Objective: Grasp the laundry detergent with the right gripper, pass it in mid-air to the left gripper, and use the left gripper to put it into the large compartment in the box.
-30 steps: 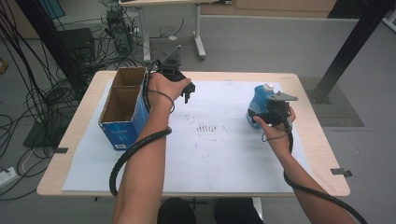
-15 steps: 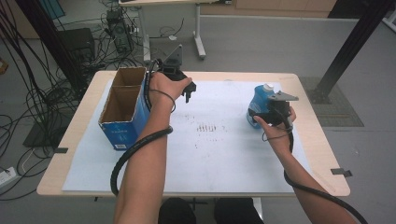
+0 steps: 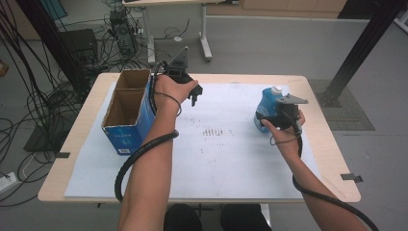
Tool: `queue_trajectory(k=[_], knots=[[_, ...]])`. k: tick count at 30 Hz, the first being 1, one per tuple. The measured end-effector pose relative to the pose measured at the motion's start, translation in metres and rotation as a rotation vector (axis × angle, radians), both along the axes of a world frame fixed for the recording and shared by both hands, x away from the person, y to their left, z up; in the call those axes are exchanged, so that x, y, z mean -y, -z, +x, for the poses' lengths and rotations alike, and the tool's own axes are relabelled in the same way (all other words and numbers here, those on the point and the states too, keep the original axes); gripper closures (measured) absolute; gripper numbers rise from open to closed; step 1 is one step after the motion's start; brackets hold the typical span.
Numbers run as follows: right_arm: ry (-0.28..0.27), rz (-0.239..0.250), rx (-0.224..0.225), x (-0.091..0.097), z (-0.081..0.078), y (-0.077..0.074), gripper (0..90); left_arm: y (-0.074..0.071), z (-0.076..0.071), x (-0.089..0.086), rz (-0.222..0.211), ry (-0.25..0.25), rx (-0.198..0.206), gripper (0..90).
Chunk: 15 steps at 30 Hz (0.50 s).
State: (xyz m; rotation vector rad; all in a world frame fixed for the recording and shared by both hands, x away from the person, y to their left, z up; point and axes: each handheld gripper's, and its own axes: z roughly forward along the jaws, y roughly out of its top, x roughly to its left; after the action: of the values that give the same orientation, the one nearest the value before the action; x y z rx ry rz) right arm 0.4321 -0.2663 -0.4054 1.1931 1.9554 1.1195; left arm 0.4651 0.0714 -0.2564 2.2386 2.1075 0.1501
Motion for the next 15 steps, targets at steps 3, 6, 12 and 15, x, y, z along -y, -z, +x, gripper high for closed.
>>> queue_trajectory(k=[3, 6, 12, 15], knots=[[-0.002, 0.000, 0.003, -0.0003, -0.0001, 0.0001, 1.4, -0.0002, -0.0001, 0.0000, 0.001, 0.000, 0.000, 5.2], [-0.002, 0.001, 0.003, -0.0005, -0.0004, -0.0001, 1.5, -0.0006, -0.0002, 0.0002, 0.000, -0.001, 0.000, 5.2], [-0.002, 0.001, 0.004, -0.0008, -0.0009, -0.0007, 1.4, -0.0015, -0.0005, 0.0002, -0.001, 0.001, 0.002, 5.2], [-0.002, 0.002, 0.005, -0.0009, -0.0010, -0.0009, 1.4, -0.0015, -0.0005, 0.0003, 0.001, 0.003, 0.000, 5.2]])
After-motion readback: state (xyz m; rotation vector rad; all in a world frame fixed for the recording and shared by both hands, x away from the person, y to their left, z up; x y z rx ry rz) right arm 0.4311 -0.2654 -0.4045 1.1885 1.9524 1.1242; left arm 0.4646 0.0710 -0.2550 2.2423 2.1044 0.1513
